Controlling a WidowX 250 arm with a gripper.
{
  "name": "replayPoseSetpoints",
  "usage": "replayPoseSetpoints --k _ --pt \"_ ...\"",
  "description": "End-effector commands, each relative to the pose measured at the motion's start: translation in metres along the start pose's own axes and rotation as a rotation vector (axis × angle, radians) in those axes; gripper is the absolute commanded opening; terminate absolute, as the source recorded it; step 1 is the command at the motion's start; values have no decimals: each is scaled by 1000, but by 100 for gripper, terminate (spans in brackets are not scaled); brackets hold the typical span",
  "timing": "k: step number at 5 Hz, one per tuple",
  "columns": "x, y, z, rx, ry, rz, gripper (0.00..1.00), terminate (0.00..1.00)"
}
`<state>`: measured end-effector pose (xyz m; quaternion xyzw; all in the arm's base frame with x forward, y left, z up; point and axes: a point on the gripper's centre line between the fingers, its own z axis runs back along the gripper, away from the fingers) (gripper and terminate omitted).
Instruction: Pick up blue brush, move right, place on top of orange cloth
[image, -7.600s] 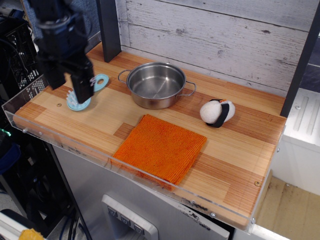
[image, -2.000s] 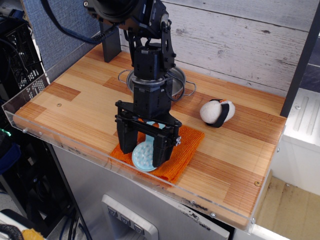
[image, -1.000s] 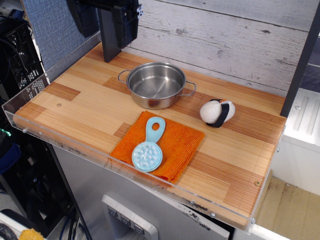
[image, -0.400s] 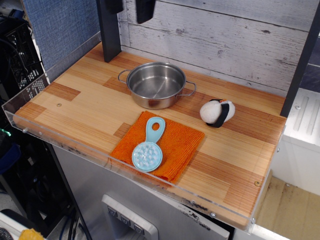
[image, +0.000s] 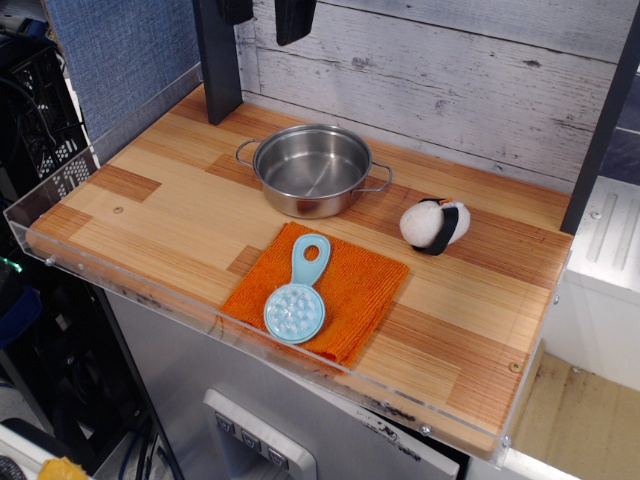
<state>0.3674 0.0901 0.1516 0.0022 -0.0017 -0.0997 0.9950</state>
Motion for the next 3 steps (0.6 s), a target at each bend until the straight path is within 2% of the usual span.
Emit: replayPoseSetpoints --k 1,2,3 --pt "-9 5 19 26 -45 3 100 0" --pt "-9 5 19 26 -45 3 100 0" --pt "-9 5 19 26 -45 3 100 100"
